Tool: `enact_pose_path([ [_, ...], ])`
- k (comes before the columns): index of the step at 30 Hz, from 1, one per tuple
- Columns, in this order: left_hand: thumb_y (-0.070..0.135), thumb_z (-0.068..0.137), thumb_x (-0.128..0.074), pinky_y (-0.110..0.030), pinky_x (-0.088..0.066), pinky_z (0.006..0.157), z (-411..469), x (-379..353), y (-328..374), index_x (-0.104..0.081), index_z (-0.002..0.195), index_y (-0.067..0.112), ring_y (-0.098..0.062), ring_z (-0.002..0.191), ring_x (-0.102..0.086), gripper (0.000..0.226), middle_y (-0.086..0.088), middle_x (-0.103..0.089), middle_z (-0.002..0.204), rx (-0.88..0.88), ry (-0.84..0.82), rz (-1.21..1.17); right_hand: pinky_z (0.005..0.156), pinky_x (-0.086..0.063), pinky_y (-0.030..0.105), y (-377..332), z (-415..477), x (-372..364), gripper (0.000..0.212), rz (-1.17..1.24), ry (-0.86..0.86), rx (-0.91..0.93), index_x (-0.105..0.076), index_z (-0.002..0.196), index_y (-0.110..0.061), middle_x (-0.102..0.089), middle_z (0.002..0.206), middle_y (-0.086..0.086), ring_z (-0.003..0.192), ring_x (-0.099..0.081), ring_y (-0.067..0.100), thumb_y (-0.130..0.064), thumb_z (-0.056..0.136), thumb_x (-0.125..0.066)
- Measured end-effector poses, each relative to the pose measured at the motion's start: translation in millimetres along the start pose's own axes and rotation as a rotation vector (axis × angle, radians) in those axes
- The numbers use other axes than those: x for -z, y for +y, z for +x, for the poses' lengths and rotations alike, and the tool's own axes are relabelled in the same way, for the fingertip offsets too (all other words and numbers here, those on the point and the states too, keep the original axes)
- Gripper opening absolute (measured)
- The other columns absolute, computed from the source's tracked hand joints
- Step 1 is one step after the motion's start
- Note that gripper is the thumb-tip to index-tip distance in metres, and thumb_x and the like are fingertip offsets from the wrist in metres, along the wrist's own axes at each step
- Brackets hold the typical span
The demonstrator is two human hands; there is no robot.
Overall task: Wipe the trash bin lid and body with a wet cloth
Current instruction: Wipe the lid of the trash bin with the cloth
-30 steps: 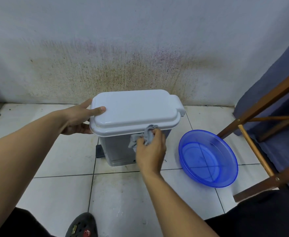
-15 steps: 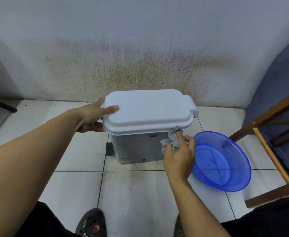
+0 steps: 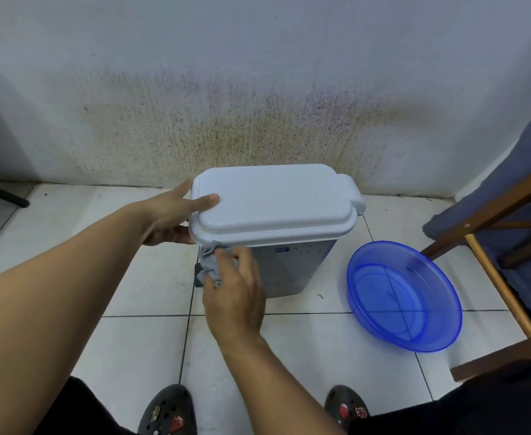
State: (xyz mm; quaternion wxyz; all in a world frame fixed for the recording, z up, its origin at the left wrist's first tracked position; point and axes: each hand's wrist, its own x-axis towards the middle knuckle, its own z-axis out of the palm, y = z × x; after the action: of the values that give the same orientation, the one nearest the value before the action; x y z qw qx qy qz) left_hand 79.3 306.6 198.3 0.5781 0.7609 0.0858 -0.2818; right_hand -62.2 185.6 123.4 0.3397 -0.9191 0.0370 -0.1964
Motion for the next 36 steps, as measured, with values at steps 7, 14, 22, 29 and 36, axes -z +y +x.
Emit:
enact_pose_path([
  [7, 0.049, 0.094, -0.073, -0.035, -0.062, 0.070, -0.5, 1.0, 1.1, -0.051, 0.143, 0.048, -0.026, 0.103, -0.074, 0.054, -0.001, -0.071, 0.128, -0.002, -0.017, 0.011, 0.061, -0.055, 0.037, -4.4, 4.8, 11.8, 0.035, -0.022, -0.089, 0.063, -0.062, 0.120, -0.025, -0.047, 0.113, 0.000, 0.095, -0.053, 0.022, -0.027, 0.085, -0.065],
  [14, 0.047, 0.095, -0.072, -0.035, -0.063, 0.072, 2.2, 3.9, 1.4, -0.054, 0.138, 0.050, -0.026, 0.098, -0.072, 0.047, -0.003, -0.071, 0.126, 0.000, -0.016, 0.019, 0.063, -0.043, 0.024, 79.3, 35.9, 90.2, 0.035, -0.086, 0.115, -0.294, -0.064, 0.115, -0.034, -0.041, 0.107, -0.011, 0.085, -0.055, 0.015, -0.024, 0.082, -0.061],
  [22, 0.049, 0.093, -0.073, -0.033, -0.062, 0.069, -0.1, 4.1, 2.0, -0.056, 0.137, 0.051, -0.025, 0.091, -0.072, 0.047, -0.003, -0.072, 0.123, 0.008, -0.007, 0.030, 0.066, -0.038, 0.032, 122.8, 95.6, 141.1, 0.035, 0.001, 0.258, -0.633, -0.051, 0.124, -0.030, -0.043, 0.120, 0.001, 0.083, -0.051, 0.022, -0.017, 0.092, -0.053],
  [29, 0.050, 0.093, -0.074, -0.036, -0.063, 0.074, 0.4, 3.8, 2.5, -0.055, 0.134, 0.053, -0.028, 0.086, -0.072, 0.046, -0.005, -0.075, 0.117, 0.029, 0.019, 0.035, 0.067, -0.038, 0.032, 100.2, 84.2, 128.0, 0.037, -0.176, 0.099, -0.463, -0.047, 0.132, -0.022, -0.042, 0.122, 0.005, 0.090, -0.058, 0.032, -0.020, 0.095, -0.051],
  [36, 0.050, 0.092, -0.074, -0.037, -0.064, 0.073, -8.6, -1.1, 7.5, -0.049, 0.141, 0.050, -0.029, 0.089, -0.074, 0.056, -0.007, -0.073, 0.118, 0.034, 0.042, 0.048, 0.067, -0.042, 0.031, 50.5, 53.4, 99.0, 0.041, -0.225, -0.014, -0.298, -0.042, 0.136, -0.018, -0.041, 0.132, 0.003, 0.101, -0.058, 0.026, -0.025, 0.096, -0.050],
])
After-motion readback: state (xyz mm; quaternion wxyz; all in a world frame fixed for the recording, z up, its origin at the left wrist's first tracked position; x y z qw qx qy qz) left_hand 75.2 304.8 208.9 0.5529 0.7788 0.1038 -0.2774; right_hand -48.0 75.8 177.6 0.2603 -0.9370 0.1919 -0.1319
